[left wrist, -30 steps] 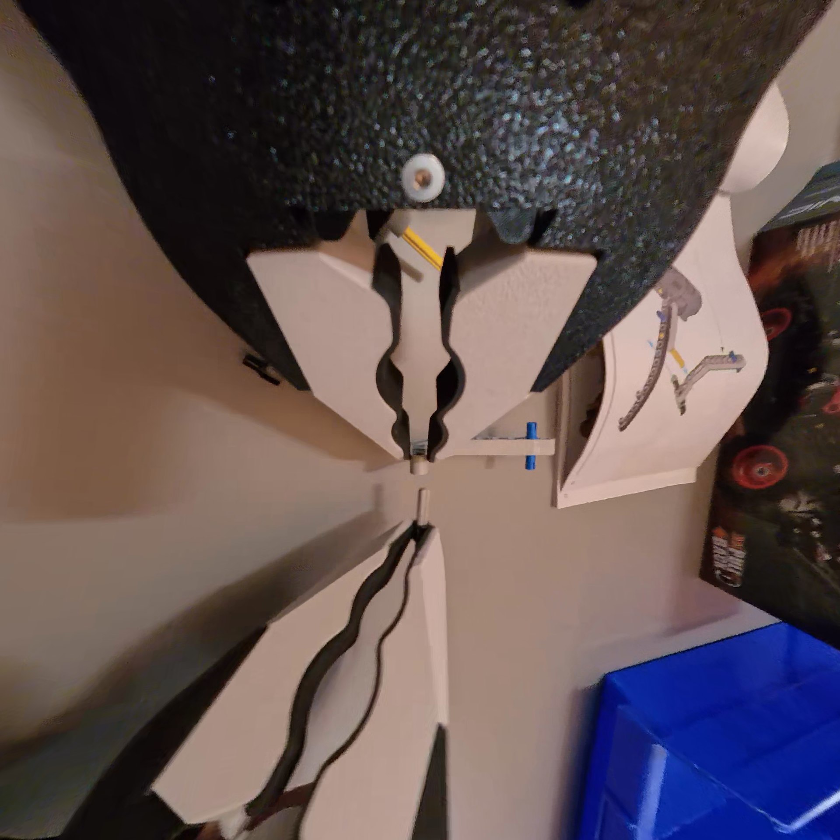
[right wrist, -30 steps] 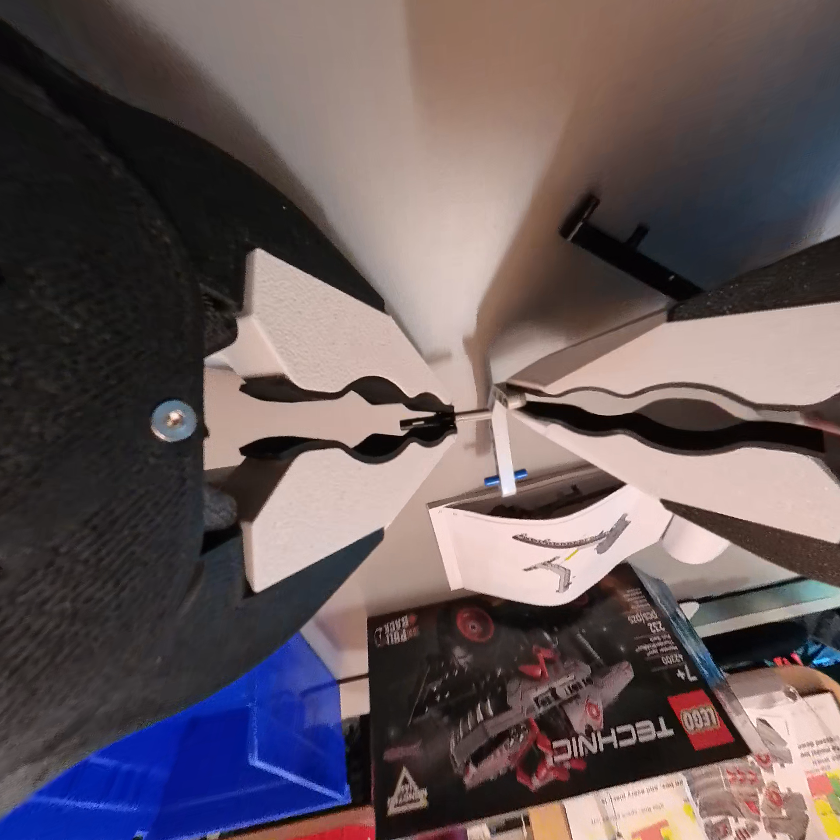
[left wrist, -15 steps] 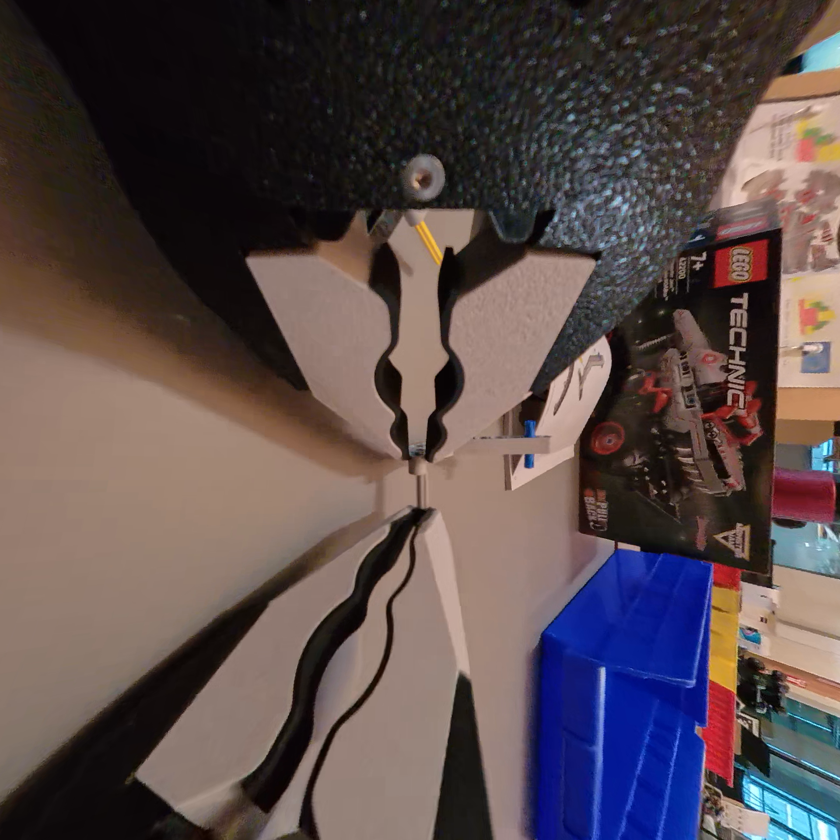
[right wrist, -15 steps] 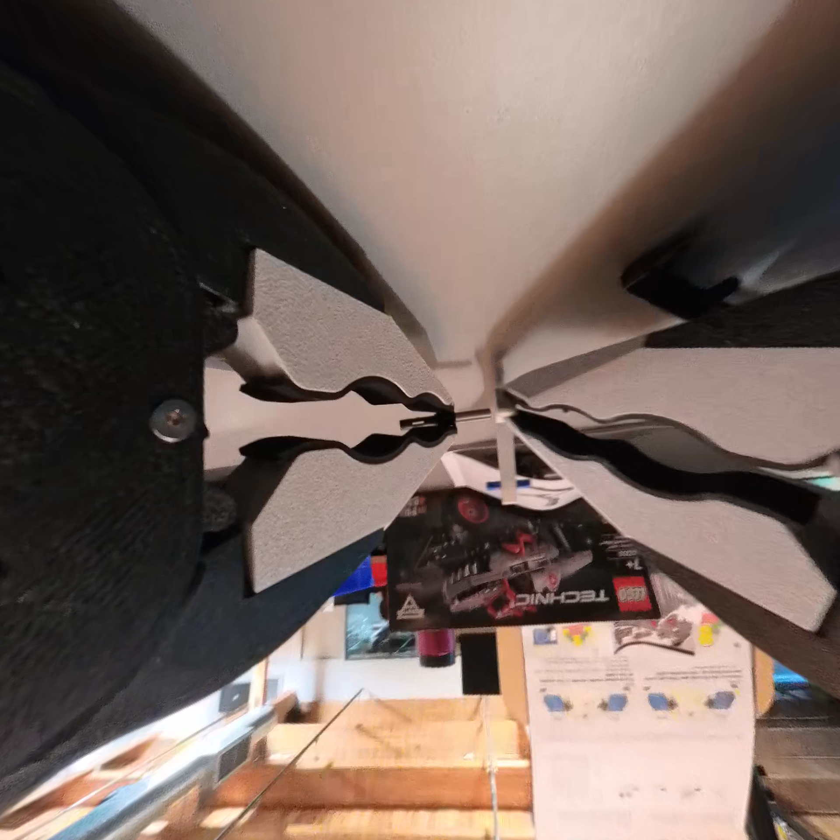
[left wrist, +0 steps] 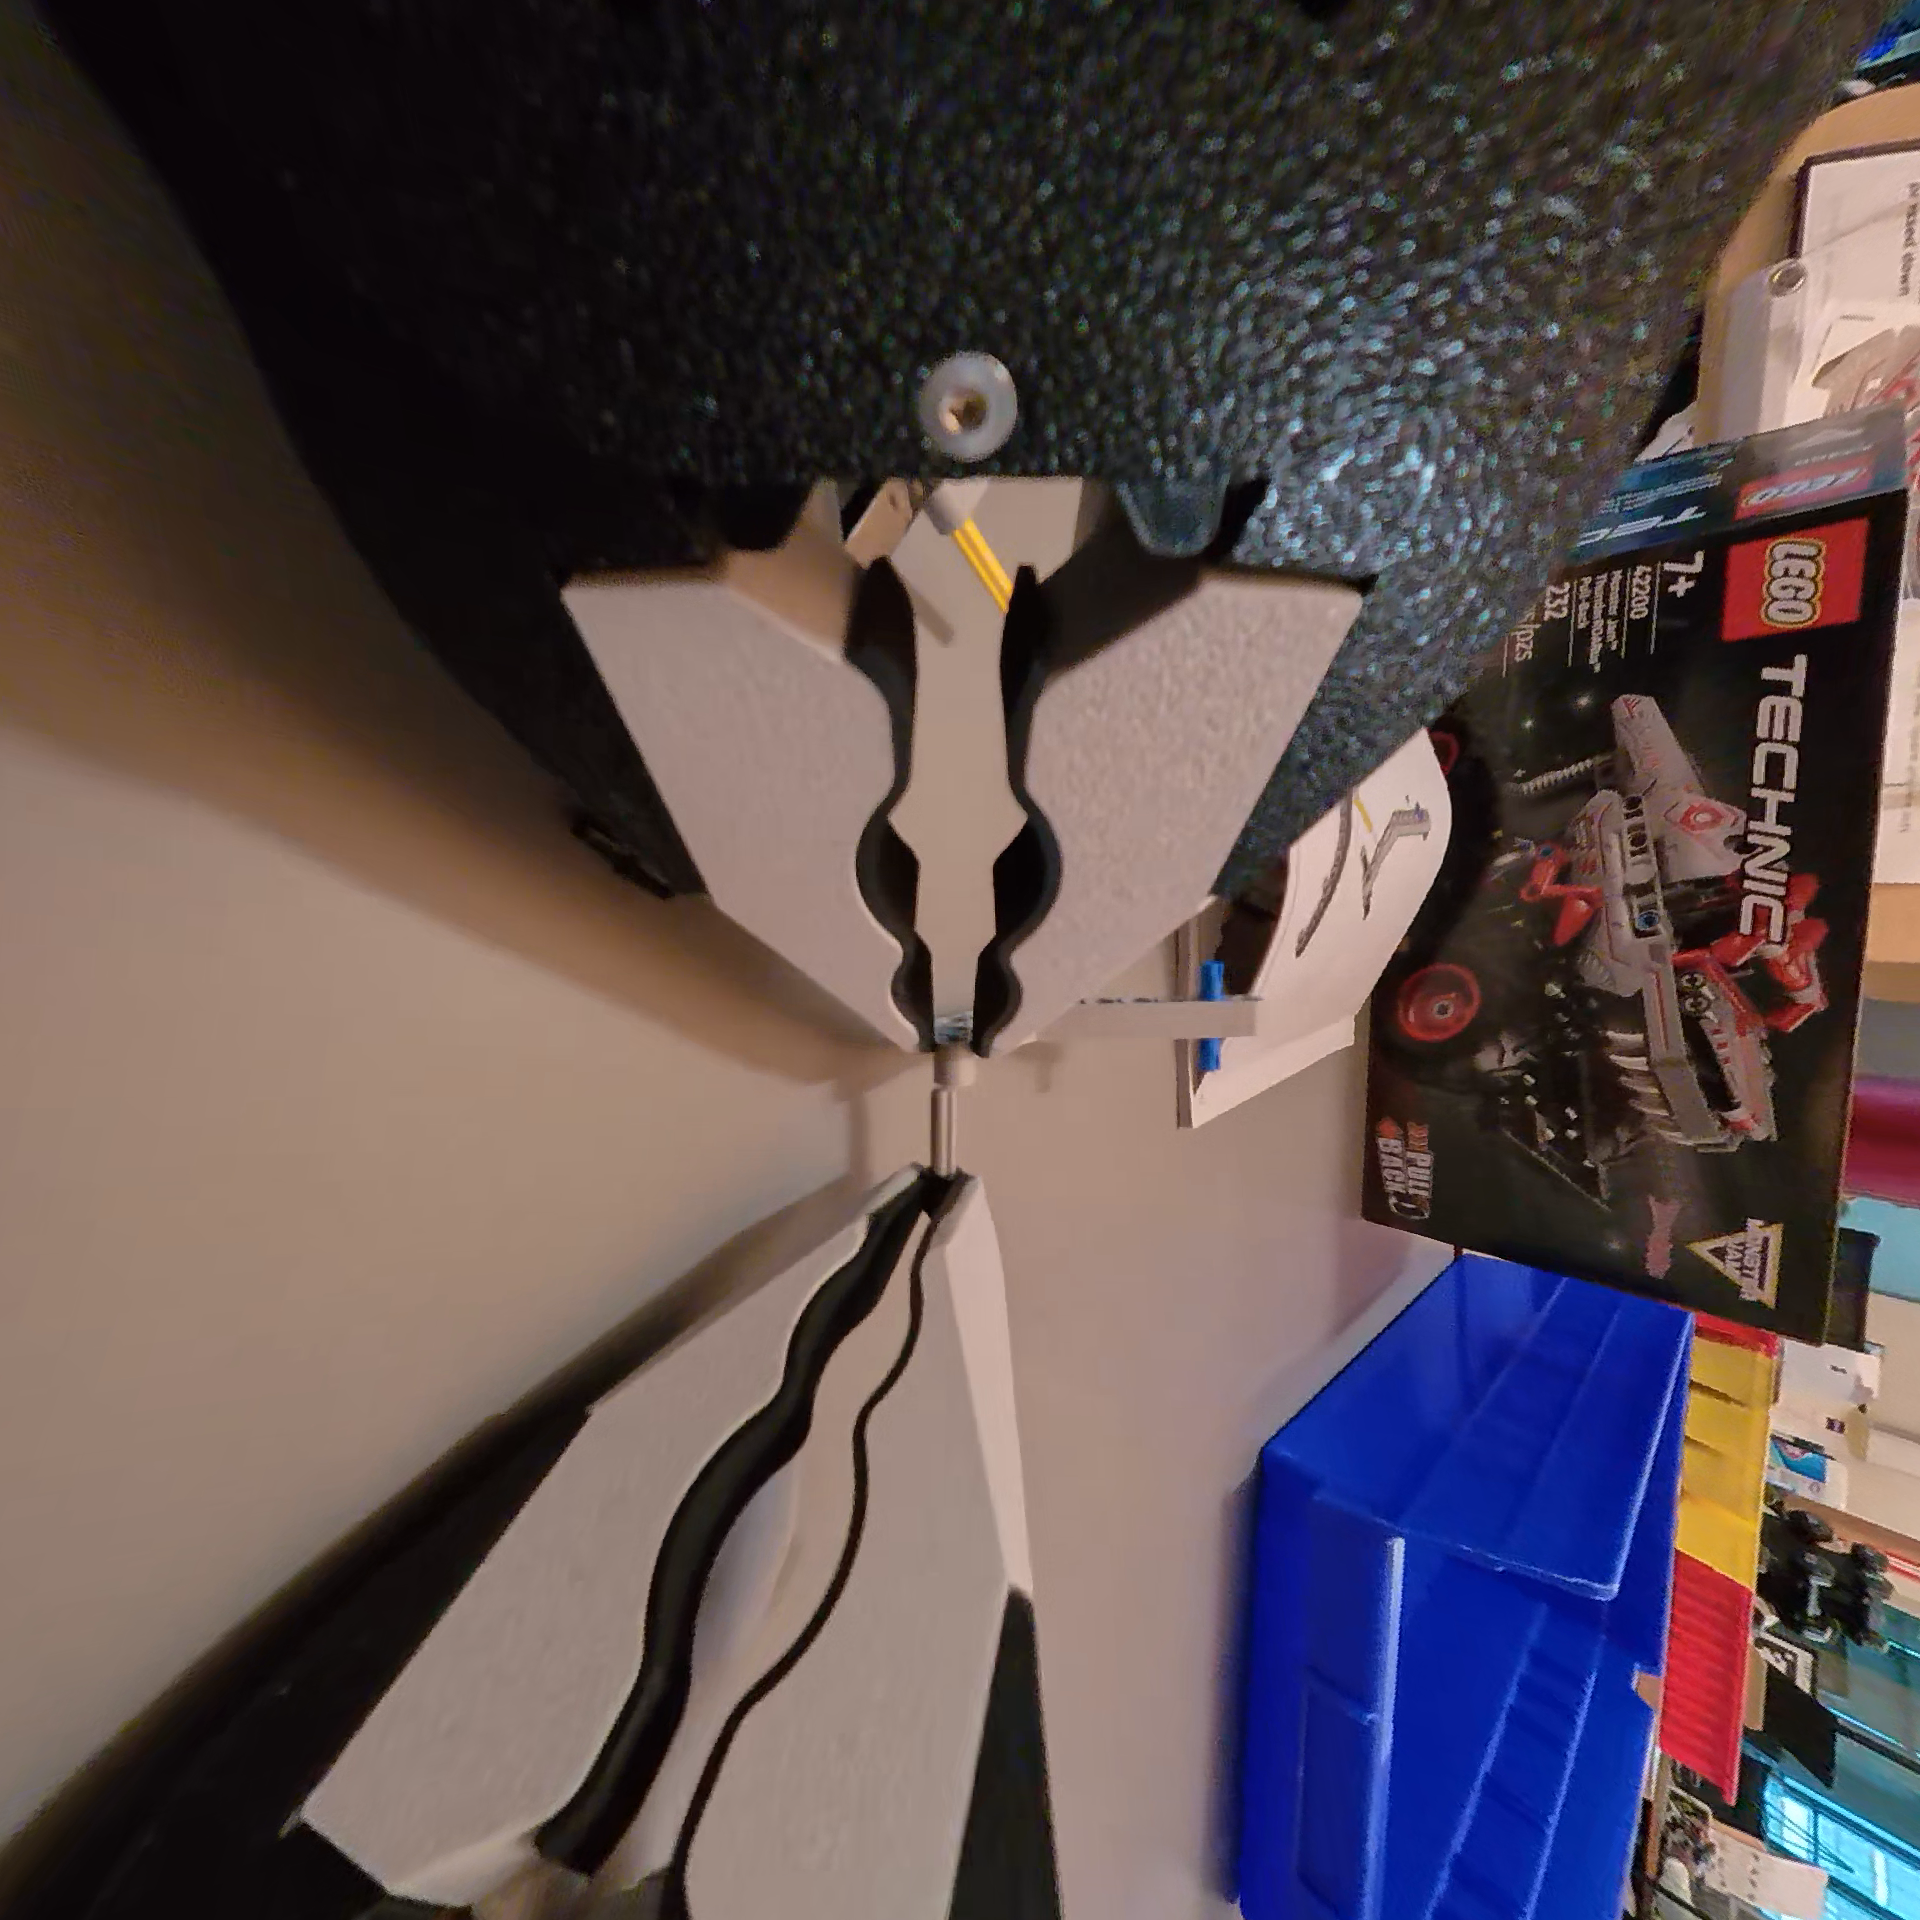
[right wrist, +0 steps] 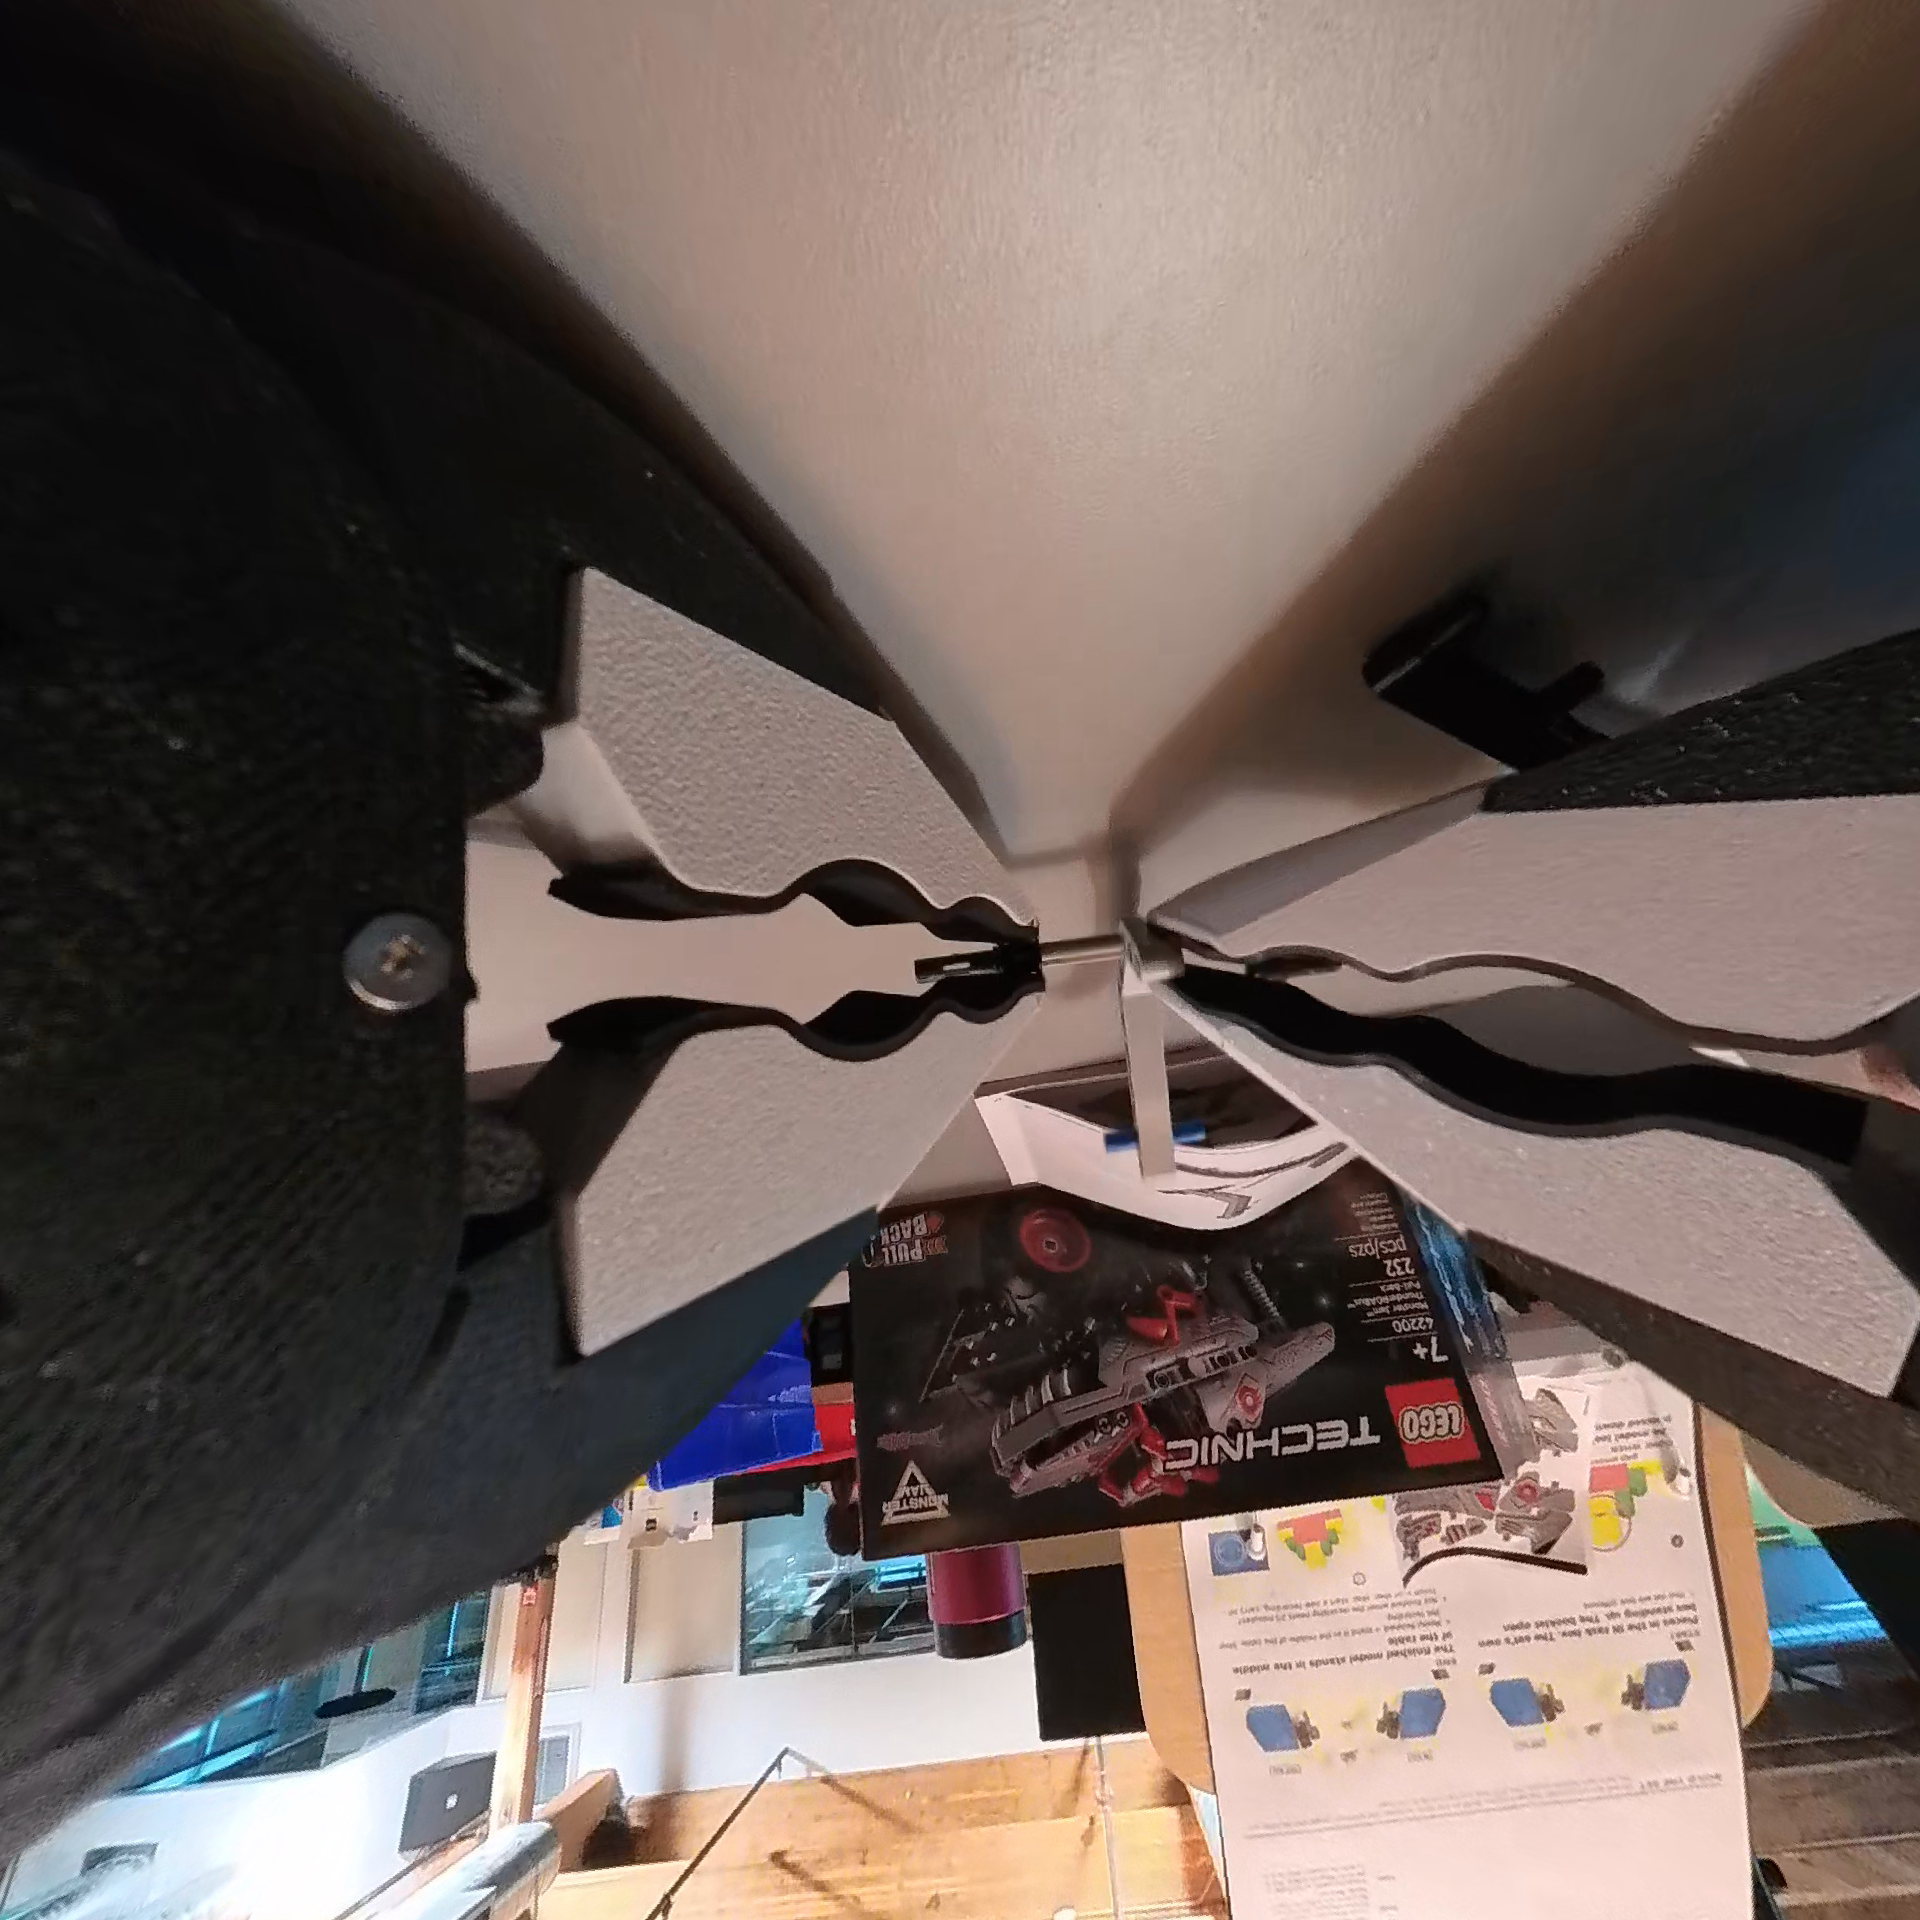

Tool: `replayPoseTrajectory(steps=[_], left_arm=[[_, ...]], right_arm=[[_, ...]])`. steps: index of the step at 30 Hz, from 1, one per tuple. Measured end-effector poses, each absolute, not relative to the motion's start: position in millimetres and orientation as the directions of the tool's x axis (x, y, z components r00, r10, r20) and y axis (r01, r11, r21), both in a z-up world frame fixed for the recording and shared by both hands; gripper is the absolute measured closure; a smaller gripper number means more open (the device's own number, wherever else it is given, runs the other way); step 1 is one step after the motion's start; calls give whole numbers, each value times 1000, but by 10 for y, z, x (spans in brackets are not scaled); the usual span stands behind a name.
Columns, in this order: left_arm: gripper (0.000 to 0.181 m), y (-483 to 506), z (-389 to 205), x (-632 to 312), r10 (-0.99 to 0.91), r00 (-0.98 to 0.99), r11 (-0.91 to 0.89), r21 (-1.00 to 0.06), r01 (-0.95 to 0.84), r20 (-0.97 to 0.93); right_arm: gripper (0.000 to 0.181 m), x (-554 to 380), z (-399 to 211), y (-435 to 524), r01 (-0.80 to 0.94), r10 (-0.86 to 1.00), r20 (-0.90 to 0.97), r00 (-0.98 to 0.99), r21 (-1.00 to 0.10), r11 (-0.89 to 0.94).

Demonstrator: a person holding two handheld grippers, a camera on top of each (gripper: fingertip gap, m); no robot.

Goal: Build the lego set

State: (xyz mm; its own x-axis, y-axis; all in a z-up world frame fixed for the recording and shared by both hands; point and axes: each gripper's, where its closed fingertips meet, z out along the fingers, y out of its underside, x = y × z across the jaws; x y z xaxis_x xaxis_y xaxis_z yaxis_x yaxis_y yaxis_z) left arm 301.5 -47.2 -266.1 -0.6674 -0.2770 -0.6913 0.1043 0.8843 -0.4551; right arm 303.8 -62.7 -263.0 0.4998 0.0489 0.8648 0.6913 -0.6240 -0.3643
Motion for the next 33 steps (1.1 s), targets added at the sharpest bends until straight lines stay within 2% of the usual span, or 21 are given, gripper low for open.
replayPoseTrajectory(steps=[12,16,18,21,24,25,29,33], left_arm=[[176,-492,-2712,3029,-199,-652,922,-364,128,-732],[176,-481,-2724,3058,-96,-610,961,-233,150,-787],[176,-479,-2719,3058,-75,-610,965,-211,154,-789],[176,-484,-2729,3052,-92,-652,960,-240,141,-753],[176,-505,-2714,3024,-182,-754,913,-393,108,-631],[176,-508,-2713,3014,-189,-773,904,-415,103,-605],[176,-497,-2743,3008,-120,-768,938,-325,120,-630],[175,-504,-2741,3027,-158,-778,916,-384,114,-608]], right_arm=[[178,3024,-2656,-625,671,49,840,540,-395,-627],[178,3057,-2671,-622,683,78,888,454,-290,-670],[178,3058,-2665,-620,687,80,896,437,-275,-673],[178,3062,-2672,-623,682,85,894,441,-272,-679],[178,3039,-2665,-628,652,43,831,555,-402,-643],[178,3033,-2674,-625,645,42,817,575,-421,-637],[178,3019,-2702,-612,658,88,831,549,-364,-659],[177,3039,-2690,-624,617,31,804,594,-430,-659]])
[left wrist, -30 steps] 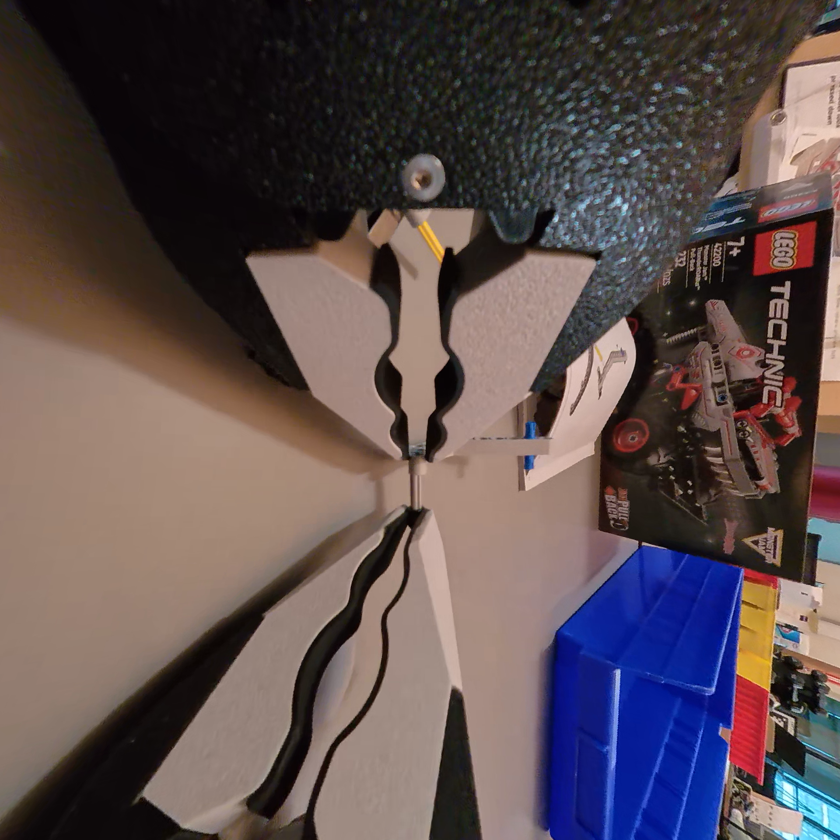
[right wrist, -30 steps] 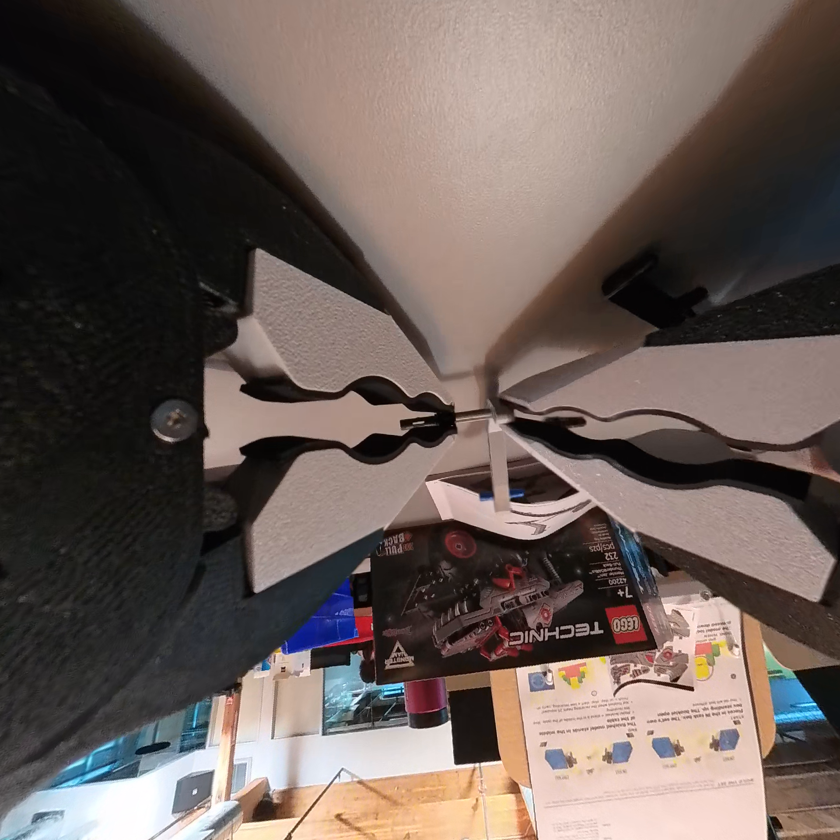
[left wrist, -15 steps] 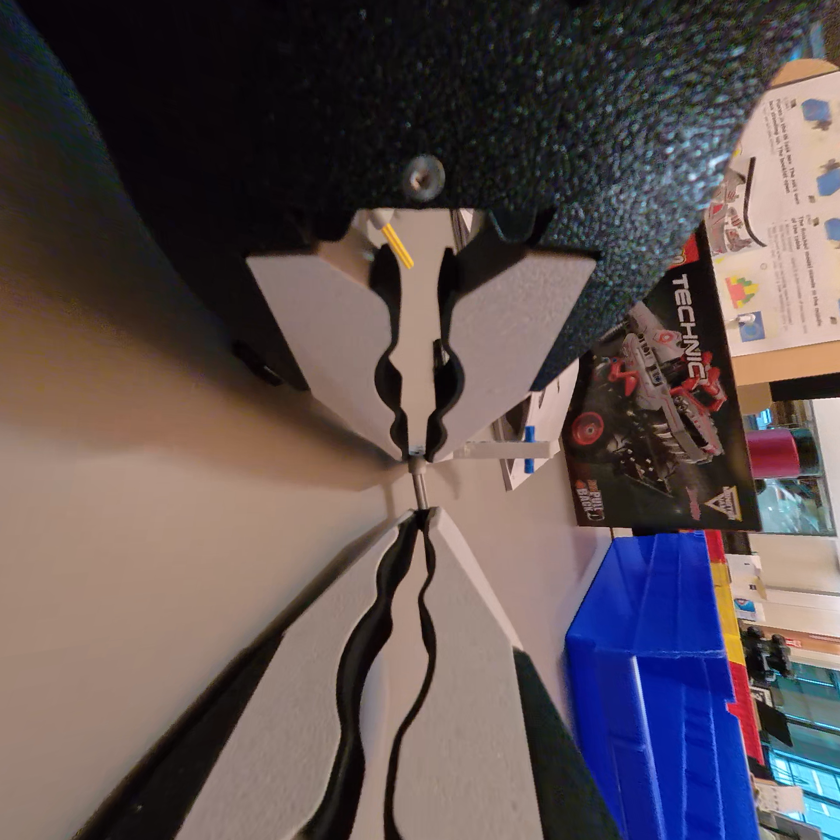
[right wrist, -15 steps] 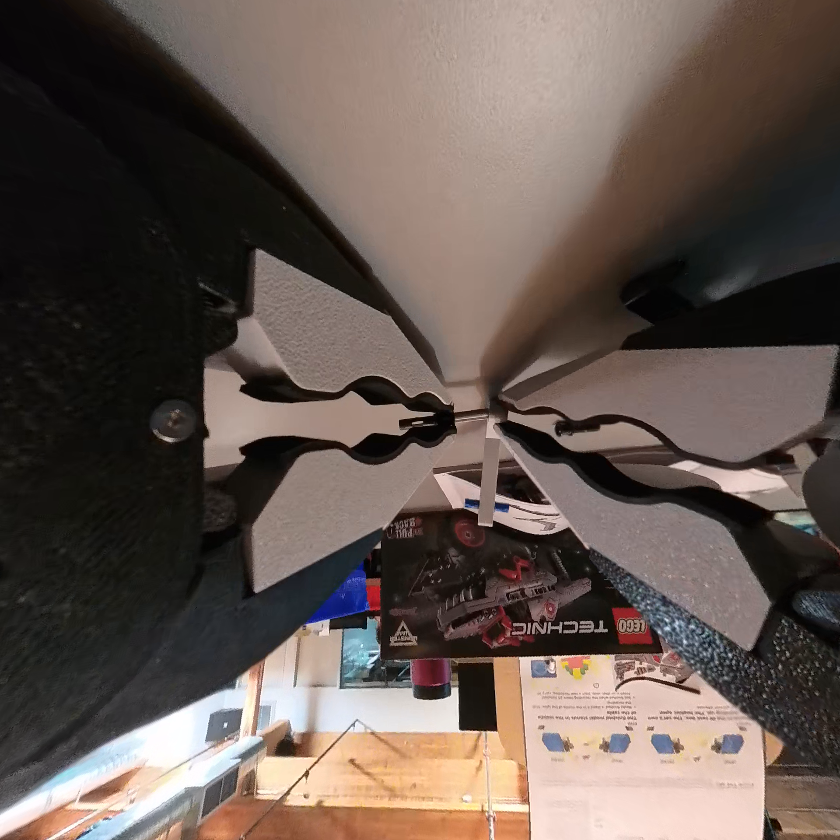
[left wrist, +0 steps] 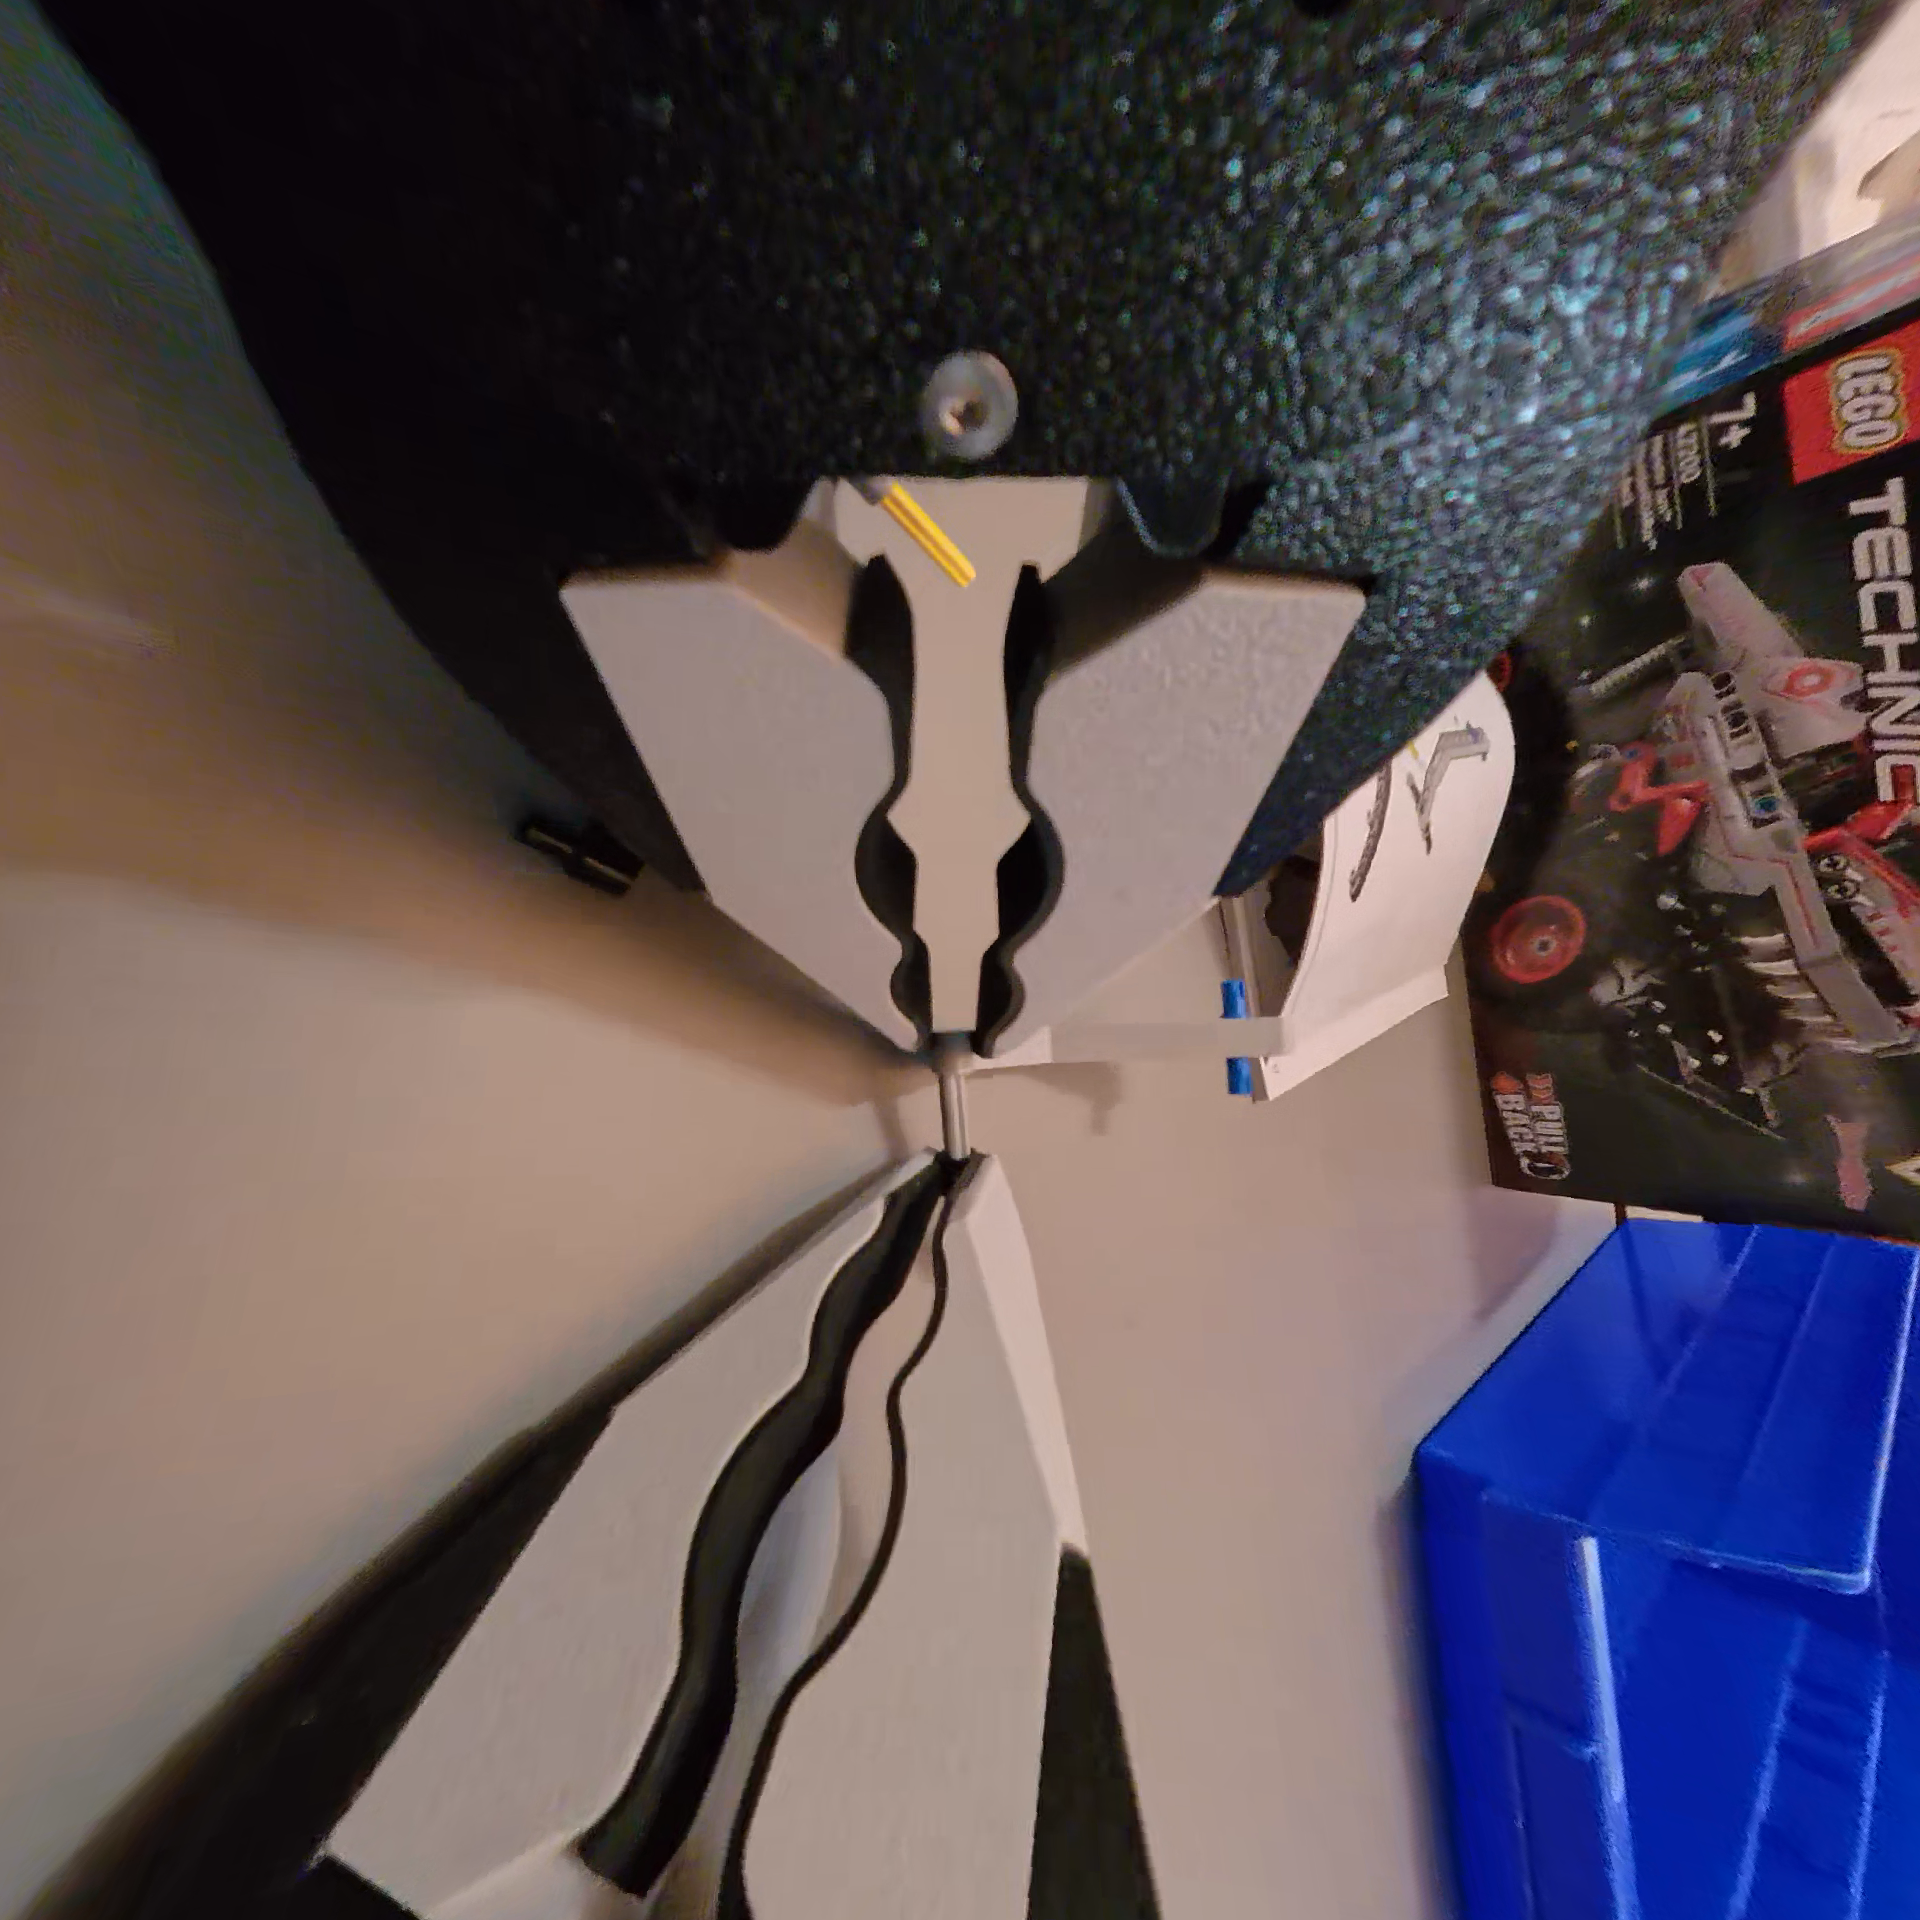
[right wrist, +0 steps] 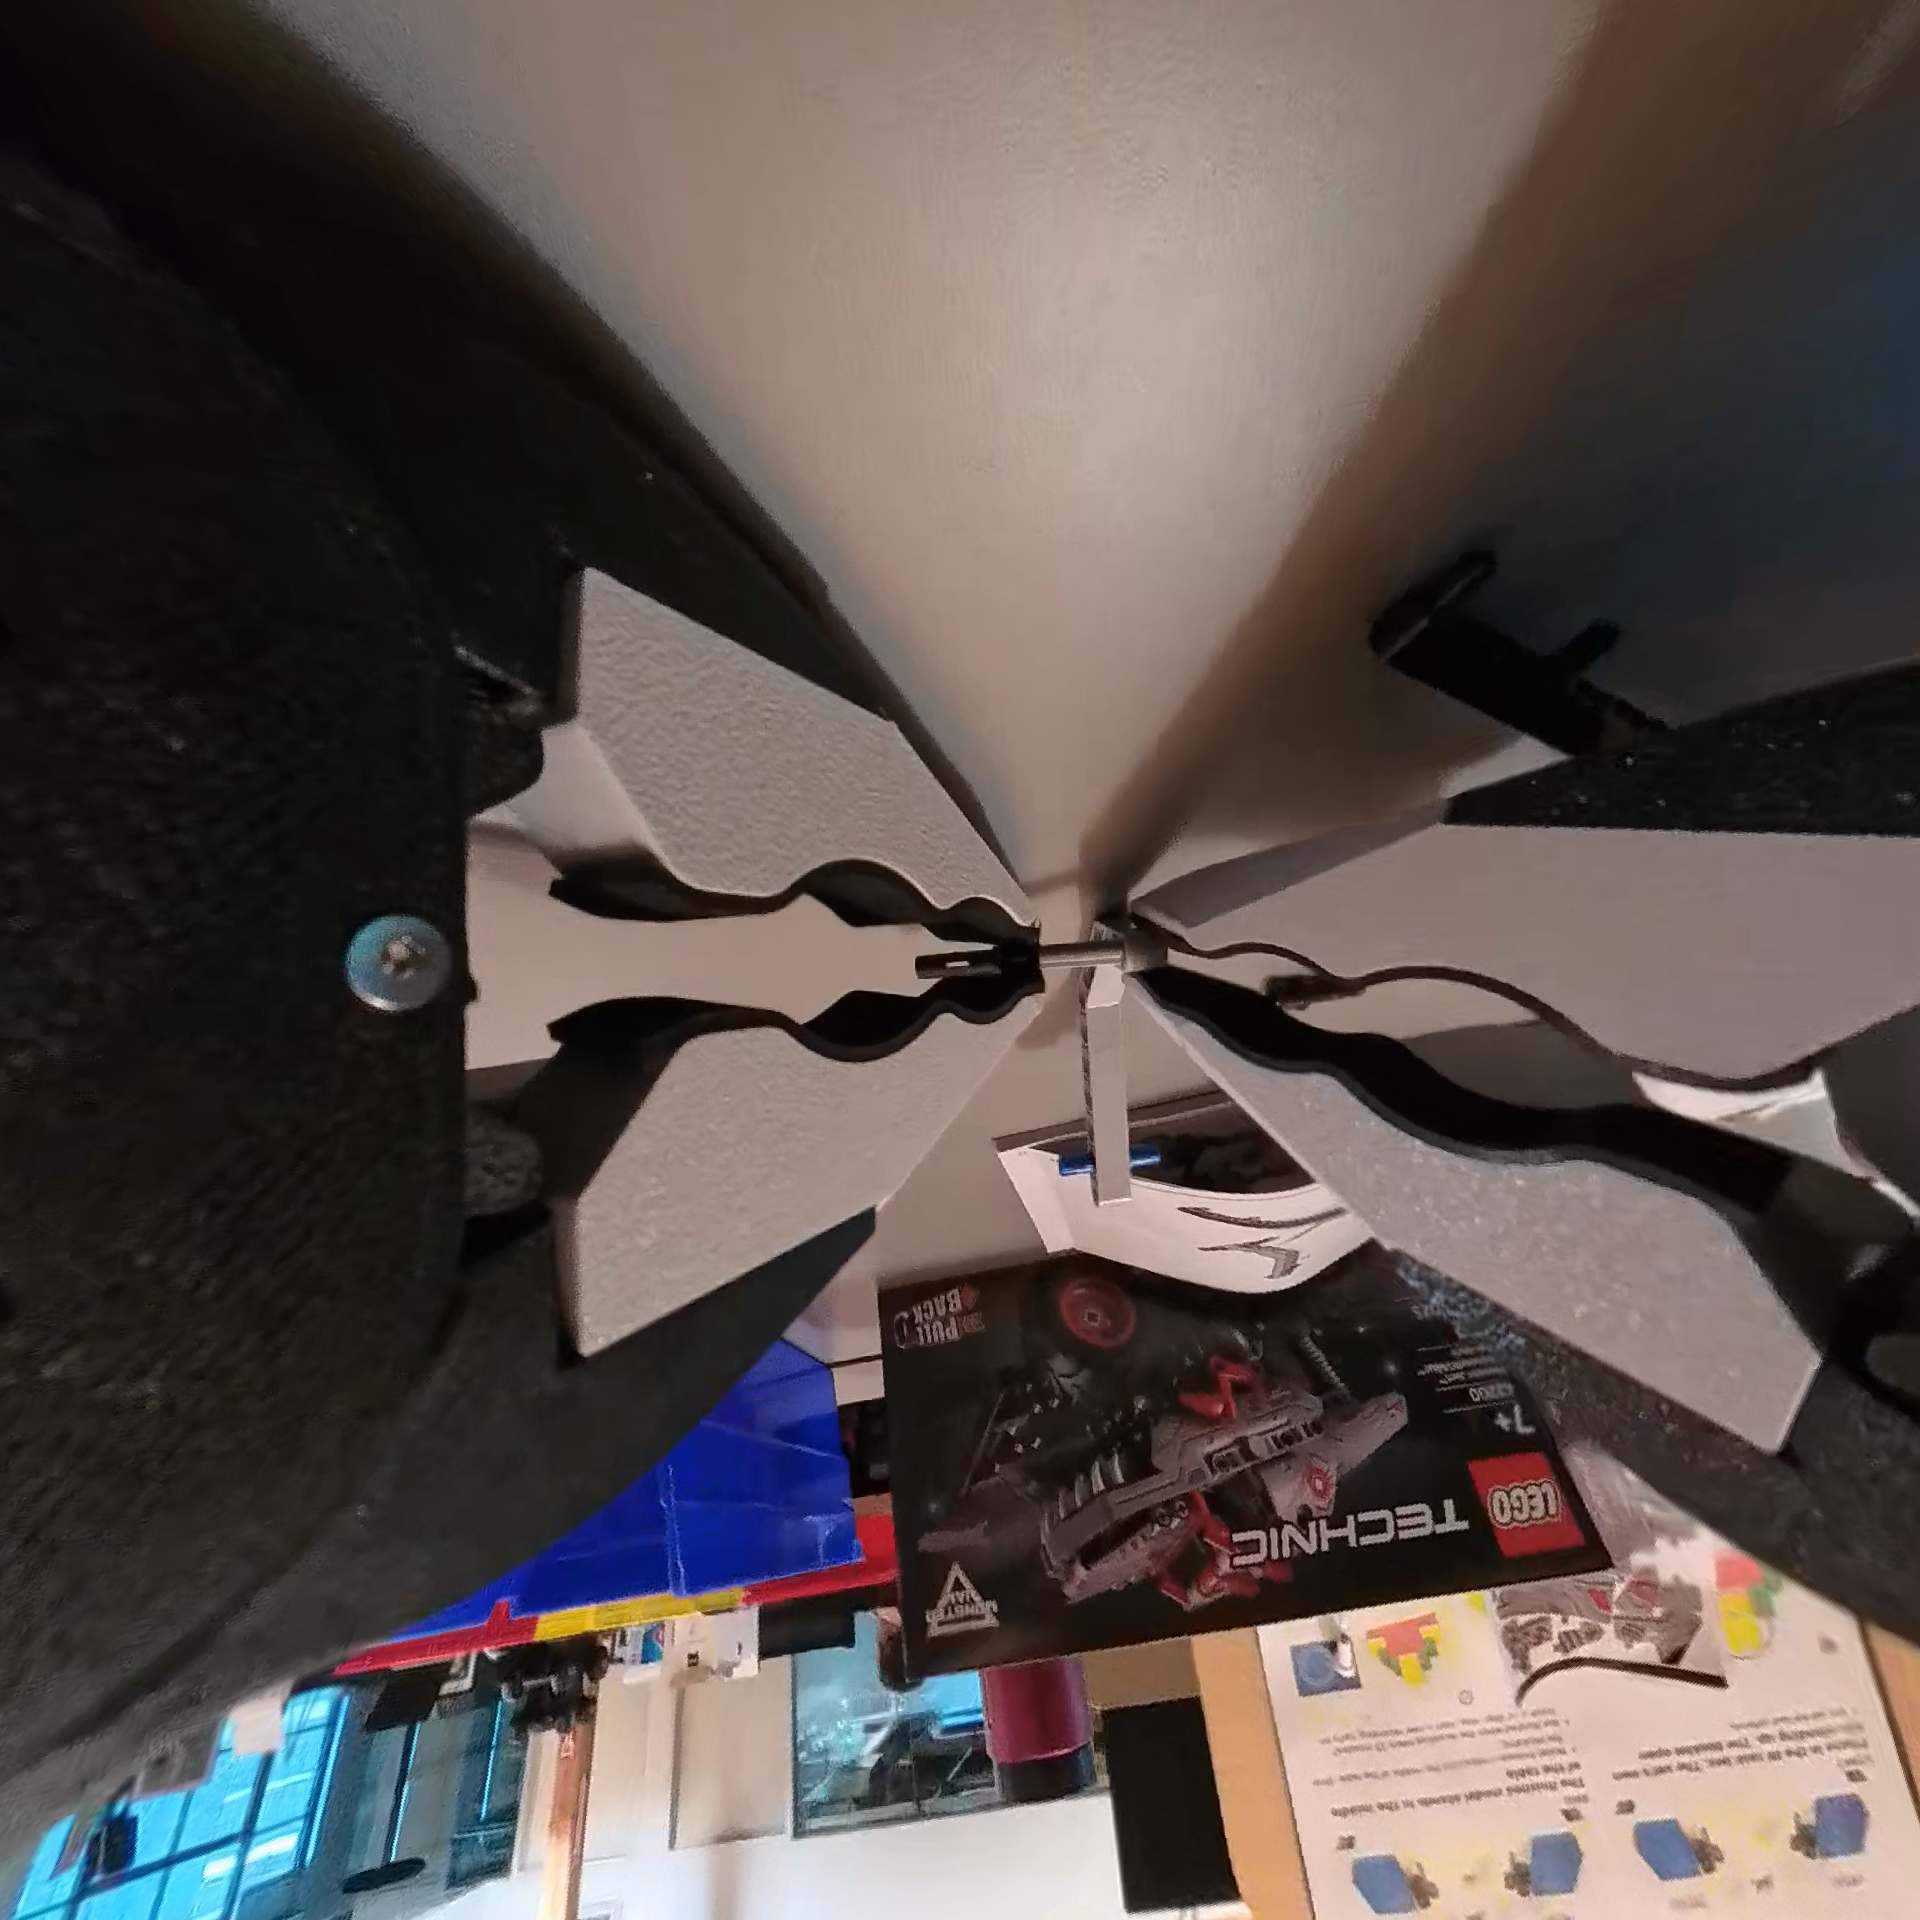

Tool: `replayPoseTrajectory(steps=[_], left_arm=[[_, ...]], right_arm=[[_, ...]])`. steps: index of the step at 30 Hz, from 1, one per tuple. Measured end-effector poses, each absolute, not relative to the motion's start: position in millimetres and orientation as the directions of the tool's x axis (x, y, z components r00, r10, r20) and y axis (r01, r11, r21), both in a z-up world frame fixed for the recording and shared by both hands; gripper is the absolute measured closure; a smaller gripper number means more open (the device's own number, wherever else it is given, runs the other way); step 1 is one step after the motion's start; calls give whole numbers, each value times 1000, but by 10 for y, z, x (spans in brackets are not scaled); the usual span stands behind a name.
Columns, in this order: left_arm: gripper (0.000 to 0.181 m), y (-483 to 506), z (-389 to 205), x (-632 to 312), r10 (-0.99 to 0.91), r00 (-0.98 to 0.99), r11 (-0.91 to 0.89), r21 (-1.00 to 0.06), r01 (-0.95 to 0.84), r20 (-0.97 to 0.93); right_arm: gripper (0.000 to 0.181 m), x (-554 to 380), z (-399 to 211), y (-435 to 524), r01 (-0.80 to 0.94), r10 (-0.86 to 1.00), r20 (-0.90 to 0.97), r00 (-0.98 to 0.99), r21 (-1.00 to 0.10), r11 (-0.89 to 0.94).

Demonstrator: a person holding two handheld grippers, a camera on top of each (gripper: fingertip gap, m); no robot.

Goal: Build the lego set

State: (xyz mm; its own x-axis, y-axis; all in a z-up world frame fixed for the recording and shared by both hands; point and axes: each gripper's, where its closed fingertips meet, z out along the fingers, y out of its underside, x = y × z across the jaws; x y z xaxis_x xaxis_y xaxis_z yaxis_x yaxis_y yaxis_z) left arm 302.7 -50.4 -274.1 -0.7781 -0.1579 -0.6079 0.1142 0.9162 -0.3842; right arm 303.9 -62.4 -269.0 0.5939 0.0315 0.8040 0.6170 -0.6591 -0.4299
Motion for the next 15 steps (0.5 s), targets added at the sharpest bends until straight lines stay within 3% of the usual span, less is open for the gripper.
replayPoseTrajectory(steps=[4,8,11,13,15], left_arm=[[173,-482,-2736,3010,-181,-801,892,-439,111,-571],[176,-420,-2670,3031,-169,-798,904,-414,109,-579],[158,-401,-2692,2985,-159,-843,917,-394,68,-515],[149,-472,-2668,2973,-161,-855,895,-437,84,-493],[152,-545,-2631,2953,-194,-872,854,-514,75,-449]], right_arm=[[177,3042,-2679,-627,618,21,805,592,-437,-654],[177,3038,-2685,-628,605,20,777,629,-474,-640],[177,3036,-2716,-670,546,39,694,719,-530,-649],[178,3081,-2713,-722,488,5,644,765,-574,-658],[178,3078,-2681,-748,460,-20,610,792,-619,-637]])
